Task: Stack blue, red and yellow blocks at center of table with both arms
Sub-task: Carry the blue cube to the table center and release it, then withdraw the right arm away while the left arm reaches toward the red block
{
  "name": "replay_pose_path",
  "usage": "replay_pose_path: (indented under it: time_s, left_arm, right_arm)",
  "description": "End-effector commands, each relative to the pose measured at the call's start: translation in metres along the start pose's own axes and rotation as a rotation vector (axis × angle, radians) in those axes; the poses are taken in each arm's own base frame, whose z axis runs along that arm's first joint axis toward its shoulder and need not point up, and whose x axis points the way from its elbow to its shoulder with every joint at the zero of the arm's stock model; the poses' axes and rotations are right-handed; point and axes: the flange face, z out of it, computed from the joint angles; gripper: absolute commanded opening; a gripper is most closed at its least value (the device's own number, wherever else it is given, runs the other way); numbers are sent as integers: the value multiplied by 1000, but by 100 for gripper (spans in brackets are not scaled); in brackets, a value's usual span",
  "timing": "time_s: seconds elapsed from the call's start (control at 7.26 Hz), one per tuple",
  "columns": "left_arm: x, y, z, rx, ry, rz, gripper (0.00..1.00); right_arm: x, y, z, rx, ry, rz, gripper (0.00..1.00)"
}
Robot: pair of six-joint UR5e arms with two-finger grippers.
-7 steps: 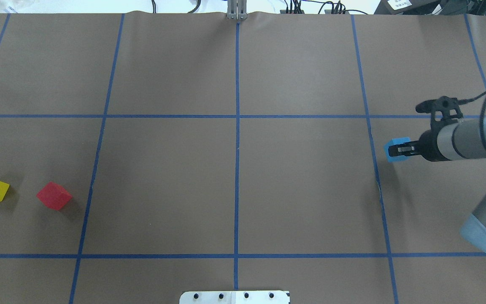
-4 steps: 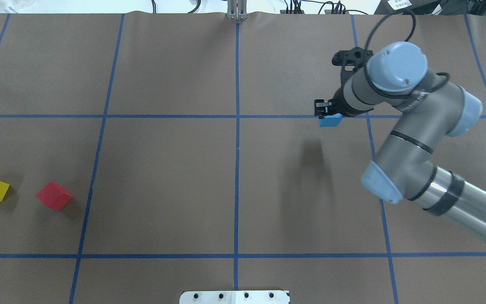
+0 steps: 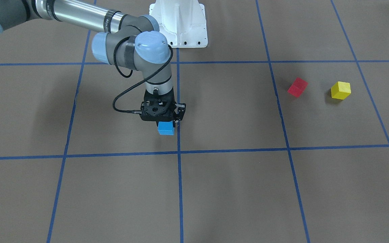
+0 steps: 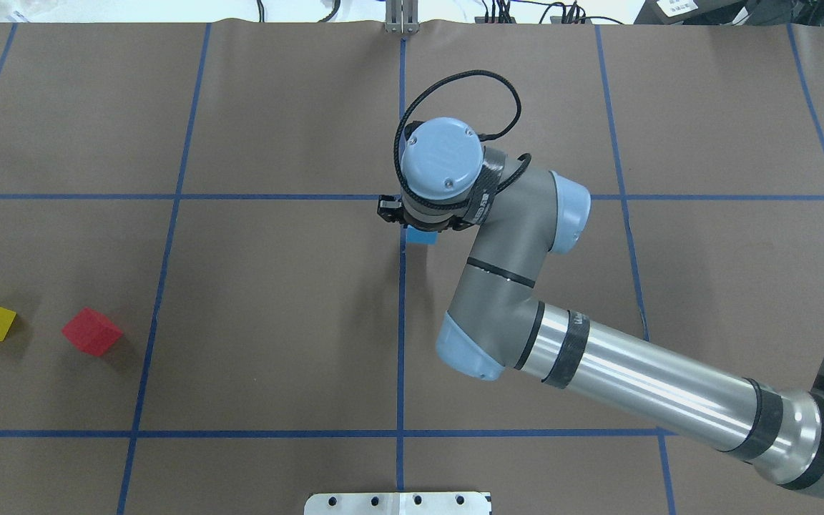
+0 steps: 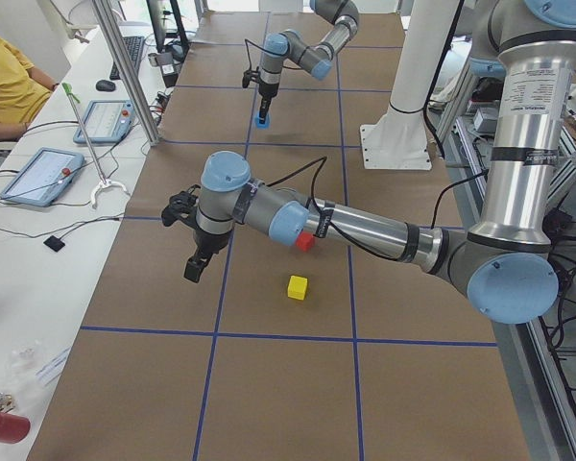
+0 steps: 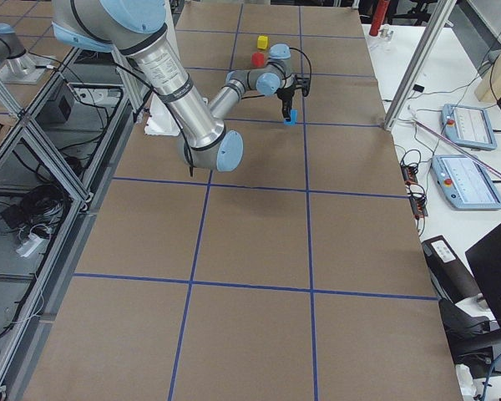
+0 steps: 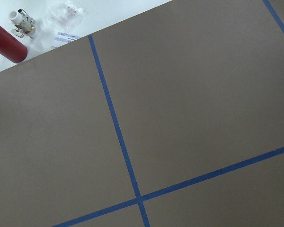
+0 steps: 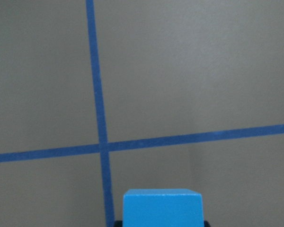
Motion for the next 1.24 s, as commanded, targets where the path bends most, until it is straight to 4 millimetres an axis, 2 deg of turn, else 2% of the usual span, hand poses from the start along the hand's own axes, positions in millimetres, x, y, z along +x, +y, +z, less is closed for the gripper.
replay_pose_path:
  time_s: [0.0,0.14,0.28,0.41,0.55,0.69,0.83,0.96,1.1]
  left_arm:
    - [-1,3,2,-5,0,-3,100]
    - [-1,4,2,-6,0,-4,100]
    - [-1,5,1,-6,0,-3,100]
    - [-1,5,1,-5,0,-2,100]
    - [0,4,0,-2,0,-2,100]
    - [3,2,-4,6,0,-15,100]
    - [17,-8,-13,43,7,-5,100]
    - [49,-15,3,67,46,-19,100]
    - [98,-21,24,92,113,-5,100]
  right_arm:
    - [-21,47,18,9,15,-22,70]
    - [-26,58,19,21,14,-2,98]
    - [-30,65,19,24,11,16,99]
    - [-27,63,16,35,9,5,100]
    - [-20,35,5,64,3,4,100]
    - [1,-17,-14,93,7,-2,100]
    - [39,-87,-42,69,23,-3,100]
    - [105,-150,-77,52,22,-31,100]
    - [196,-198,-113,35,8,-116,100]
